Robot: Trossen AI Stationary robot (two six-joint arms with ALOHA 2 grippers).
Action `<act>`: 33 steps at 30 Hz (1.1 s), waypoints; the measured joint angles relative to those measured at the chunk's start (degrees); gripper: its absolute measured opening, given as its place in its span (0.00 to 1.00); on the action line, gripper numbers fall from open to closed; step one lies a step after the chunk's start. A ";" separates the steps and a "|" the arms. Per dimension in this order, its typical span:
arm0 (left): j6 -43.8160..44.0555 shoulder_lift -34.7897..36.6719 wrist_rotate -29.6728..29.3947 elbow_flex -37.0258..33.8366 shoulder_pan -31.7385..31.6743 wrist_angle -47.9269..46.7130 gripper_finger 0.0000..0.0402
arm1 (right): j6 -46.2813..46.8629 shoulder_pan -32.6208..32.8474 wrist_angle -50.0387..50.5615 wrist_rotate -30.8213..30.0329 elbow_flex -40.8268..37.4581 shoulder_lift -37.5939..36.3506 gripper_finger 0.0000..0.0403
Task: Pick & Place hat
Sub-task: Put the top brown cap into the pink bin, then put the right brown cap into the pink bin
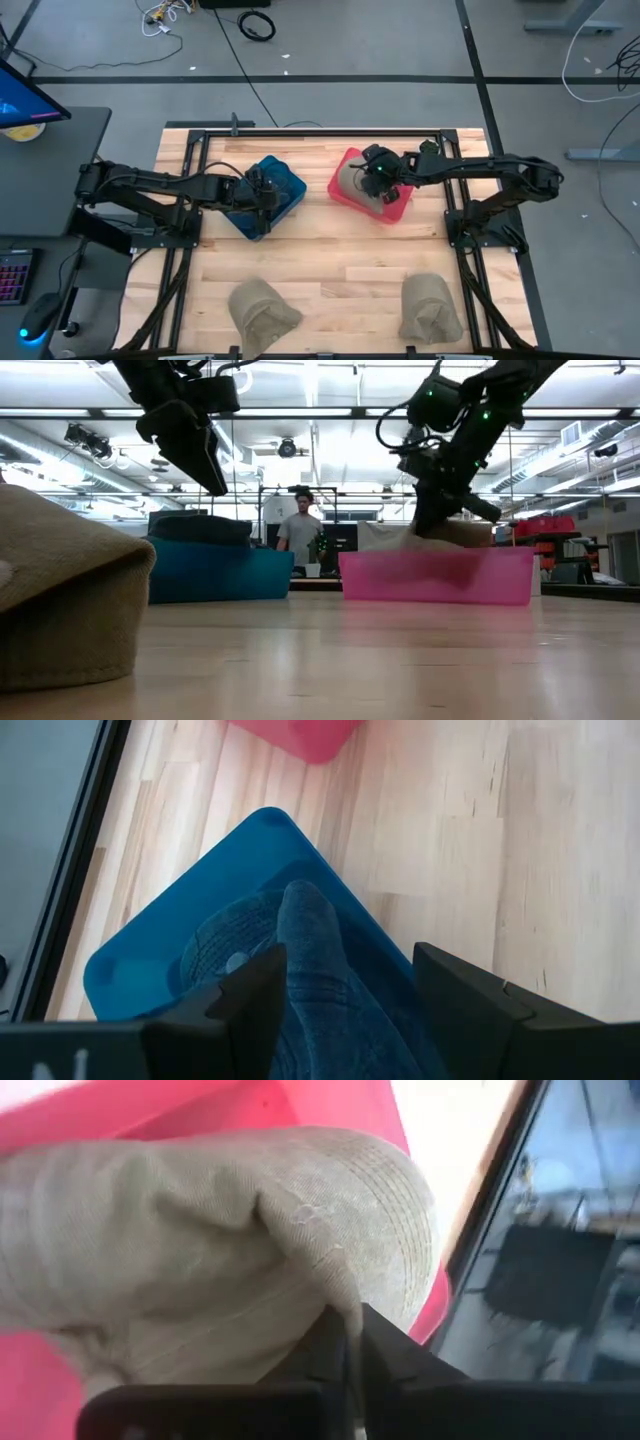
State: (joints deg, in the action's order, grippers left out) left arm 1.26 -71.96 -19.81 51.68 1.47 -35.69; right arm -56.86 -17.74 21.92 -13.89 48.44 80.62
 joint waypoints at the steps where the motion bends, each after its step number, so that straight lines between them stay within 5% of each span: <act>1: 0.25 0.00 0.00 0.00 -0.01 -0.02 0.55 | 1.54 -0.32 -0.15 0.00 -0.29 0.35 0.05; 12: 1.13 0.00 0.00 0.00 0.00 -0.04 0.55 | 5.70 -1.81 -6.21 -0.15 -0.67 4.16 0.30; 19: 1.20 0.00 0.01 0.00 0.03 -0.02 0.55 | 16.30 1.00 -10.94 -0.23 -0.61 2.61 0.48; 26: 5.42 0.00 3.29 0.00 0.41 2.47 0.55 | 29.18 9.69 -6.44 -0.89 -0.61 -4.09 0.58; 33: 5.60 0.00 3.57 0.00 3.47 5.45 0.55 | 42.52 23.71 -5.08 0.27 -0.54 -14.04 0.57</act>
State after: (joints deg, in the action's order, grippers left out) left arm 6.85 -71.96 -16.24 51.68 4.94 -30.24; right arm -14.34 5.97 16.84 -13.62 47.90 66.57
